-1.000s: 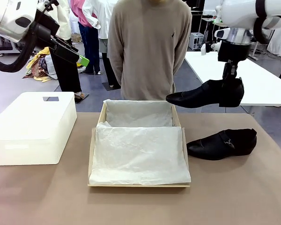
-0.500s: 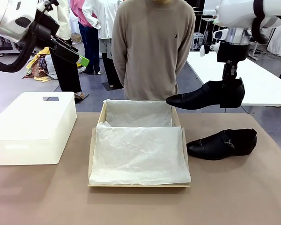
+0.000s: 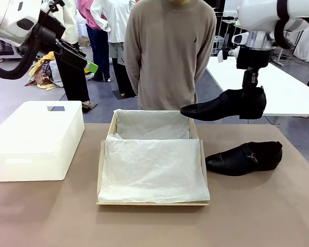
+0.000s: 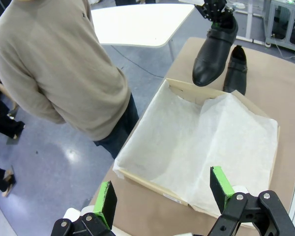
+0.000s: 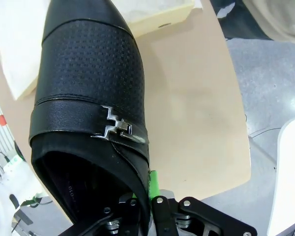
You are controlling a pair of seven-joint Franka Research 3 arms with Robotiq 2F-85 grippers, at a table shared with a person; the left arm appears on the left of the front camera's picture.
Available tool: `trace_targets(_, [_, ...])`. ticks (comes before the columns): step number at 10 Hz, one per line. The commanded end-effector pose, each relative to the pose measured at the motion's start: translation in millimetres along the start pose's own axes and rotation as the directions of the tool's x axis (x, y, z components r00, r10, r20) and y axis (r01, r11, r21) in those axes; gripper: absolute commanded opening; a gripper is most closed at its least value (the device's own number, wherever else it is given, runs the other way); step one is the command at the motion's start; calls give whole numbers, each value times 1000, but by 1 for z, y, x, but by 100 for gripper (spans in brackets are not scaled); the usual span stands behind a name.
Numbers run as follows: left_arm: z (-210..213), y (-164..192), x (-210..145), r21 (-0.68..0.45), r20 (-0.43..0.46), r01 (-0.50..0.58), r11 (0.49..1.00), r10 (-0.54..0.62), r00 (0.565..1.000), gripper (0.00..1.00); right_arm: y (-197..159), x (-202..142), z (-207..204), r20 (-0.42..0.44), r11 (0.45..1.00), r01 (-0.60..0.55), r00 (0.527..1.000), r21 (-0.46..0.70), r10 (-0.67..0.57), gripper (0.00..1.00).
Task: Pack the shoes into the box.
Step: Place one shoe of the Shoes into the Shoes Box.
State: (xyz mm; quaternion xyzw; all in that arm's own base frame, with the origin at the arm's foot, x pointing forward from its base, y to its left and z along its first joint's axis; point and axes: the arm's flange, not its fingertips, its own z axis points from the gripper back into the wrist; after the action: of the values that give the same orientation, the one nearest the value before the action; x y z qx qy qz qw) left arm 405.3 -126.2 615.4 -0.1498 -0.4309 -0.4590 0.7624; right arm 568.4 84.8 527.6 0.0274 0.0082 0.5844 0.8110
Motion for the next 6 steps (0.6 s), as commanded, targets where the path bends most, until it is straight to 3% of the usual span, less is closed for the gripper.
trace_targets(1, [-1,3,-2,-15,18,14,1000,-13,1000,100,9,33,12,32,998,52,998,28,-53,0])
trace_targets(6, [-1,3,-2,-15,18,14,1000,-13,1000,100,32,125,4,14,998,34,999,52,-35,0])
